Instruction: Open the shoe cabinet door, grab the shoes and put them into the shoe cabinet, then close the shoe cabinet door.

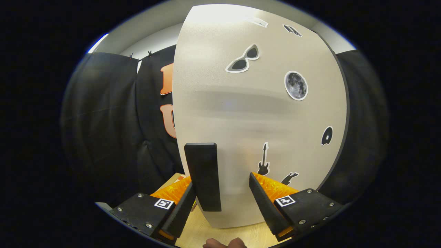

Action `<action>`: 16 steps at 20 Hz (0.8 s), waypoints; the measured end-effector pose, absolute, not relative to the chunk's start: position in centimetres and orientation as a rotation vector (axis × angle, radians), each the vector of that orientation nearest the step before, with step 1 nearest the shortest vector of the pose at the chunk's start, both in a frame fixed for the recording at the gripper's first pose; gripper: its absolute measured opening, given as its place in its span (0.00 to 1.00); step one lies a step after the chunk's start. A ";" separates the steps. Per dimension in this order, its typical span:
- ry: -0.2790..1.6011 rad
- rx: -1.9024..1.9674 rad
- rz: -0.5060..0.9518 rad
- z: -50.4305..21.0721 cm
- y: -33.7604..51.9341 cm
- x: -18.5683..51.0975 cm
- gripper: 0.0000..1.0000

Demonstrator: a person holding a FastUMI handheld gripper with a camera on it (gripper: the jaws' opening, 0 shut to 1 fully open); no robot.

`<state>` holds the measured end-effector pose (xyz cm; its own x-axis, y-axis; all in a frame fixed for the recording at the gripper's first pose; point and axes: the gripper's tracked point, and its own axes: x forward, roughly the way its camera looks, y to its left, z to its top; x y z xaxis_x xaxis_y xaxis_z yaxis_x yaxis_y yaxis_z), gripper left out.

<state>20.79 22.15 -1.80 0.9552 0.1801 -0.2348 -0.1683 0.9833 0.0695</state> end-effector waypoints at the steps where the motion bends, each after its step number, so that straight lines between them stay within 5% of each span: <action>1: 0.246 0.054 0.175 -1.9 22.1 21.1 0.92; 16: 0.210 0.000 0.140 -1.9 22.1 23.0 0.96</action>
